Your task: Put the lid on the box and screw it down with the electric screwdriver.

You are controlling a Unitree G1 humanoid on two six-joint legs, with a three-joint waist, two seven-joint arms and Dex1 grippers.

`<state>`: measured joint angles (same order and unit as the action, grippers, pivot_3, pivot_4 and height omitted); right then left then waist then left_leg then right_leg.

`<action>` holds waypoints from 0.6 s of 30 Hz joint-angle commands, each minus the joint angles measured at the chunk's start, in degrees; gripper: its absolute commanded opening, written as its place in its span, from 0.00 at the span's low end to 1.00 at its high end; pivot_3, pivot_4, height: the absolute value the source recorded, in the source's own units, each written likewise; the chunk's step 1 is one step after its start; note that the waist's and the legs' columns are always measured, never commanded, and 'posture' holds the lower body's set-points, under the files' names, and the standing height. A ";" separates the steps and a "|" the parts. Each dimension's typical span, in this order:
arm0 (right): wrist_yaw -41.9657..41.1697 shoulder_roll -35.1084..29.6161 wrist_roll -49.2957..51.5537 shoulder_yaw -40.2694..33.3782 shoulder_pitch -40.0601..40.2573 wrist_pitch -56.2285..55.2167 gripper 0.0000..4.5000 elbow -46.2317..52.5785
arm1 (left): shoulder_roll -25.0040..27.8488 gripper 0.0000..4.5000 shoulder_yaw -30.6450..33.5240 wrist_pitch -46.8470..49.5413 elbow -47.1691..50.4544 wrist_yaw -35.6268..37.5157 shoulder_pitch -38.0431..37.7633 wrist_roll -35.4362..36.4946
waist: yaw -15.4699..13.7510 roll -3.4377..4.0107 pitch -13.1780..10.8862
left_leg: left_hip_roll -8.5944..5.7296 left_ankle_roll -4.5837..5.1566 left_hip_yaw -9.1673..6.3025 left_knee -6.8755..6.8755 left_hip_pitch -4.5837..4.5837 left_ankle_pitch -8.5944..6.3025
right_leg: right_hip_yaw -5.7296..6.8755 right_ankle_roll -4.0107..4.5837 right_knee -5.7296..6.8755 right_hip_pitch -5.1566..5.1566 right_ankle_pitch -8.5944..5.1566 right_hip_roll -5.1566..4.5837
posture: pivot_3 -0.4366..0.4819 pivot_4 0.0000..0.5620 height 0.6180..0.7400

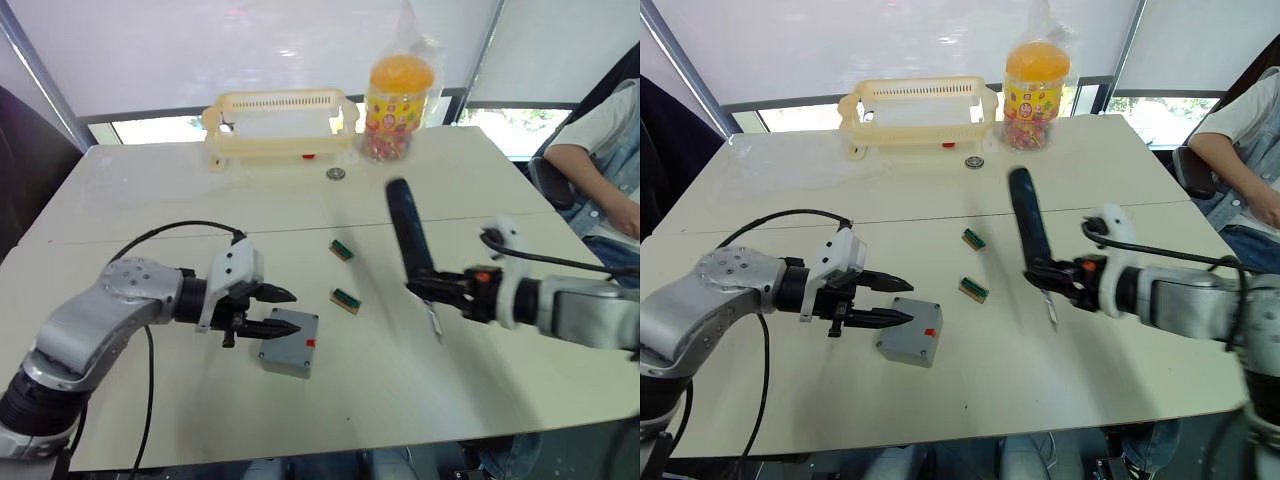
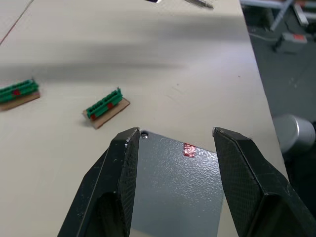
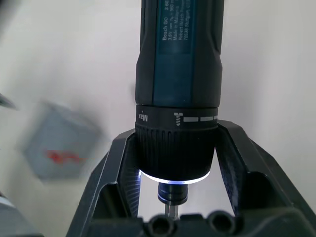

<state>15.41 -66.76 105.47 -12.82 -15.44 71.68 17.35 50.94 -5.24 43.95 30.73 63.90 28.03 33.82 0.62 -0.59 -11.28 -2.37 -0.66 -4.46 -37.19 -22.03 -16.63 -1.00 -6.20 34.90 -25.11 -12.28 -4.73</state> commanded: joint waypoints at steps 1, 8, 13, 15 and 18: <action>2.87 -2.76 7.53 0.15 3.61 -3.48 0.40 -0.89 | -0.16 0.53 -3.20 -3.77 3.04 0.70 0.45 -2.44 | 0.24 -0.08 -0.04 | 0.00 0.00 0.02 -0.05 -0.03 0.00 | -0.01 -0.01 -0.01 -0.01 0.01 0.01 | 0.48 0.27 1.00; 8.59 0.20 7.53 4.71 3.82 -7.13 0.40 -3.48 | -3.82 0.53 -7.16 -6.84 1.29 -2.42 -2.09 -6.23 | 0.04 -0.06 -0.09 | 0.06 0.01 0.20 -0.72 -0.22 0.01 | -0.22 0.21 0.13 -0.06 0.00 0.12 | 0.48 0.27 1.00; 11.87 -0.07 7.53 6.64 3.22 -7.94 0.40 -4.40 | -4.87 0.53 -6.99 -7.06 0.02 -3.12 -3.14 -6.78 | -0.09 -0.06 -0.09 | 0.04 0.01 0.19 -0.88 -0.31 0.01 | -0.22 0.18 0.14 -0.05 0.05 0.11 | 0.48 0.27 1.00; 12.38 -0.33 7.53 7.50 2.93 -7.85 0.40 -4.37 | -5.35 0.53 -6.99 -6.94 -0.38 -3.30 -3.05 -6.79 | -0.05 -0.06 -0.09 | 0.03 0.01 0.19 -0.88 -0.33 0.01 | -0.22 0.11 0.12 -0.05 0.09 0.10 | 0.48 0.27 1.00; 13.08 -0.21 5.91 9.02 2.13 -7.91 0.63 -4.39 | -6.44 0.53 -6.65 -6.79 -1.82 -3.95 -2.83 -6.89 | 0.00 -0.06 -0.09 | 0.04 0.01 0.19 -0.88 -0.34 0.01 | -0.23 0.00 0.11 -0.06 0.15 0.10 | 0.48 0.27 1.00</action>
<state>28.33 -66.33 111.37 -2.98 -12.21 64.62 12.05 44.61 -12.70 37.83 28.68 60.47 24.94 26.80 0.62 -0.65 -11.36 -2.33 -0.66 -4.26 -38.08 -22.35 -16.62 -1.23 -6.20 35.02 -25.17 -12.12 -4.63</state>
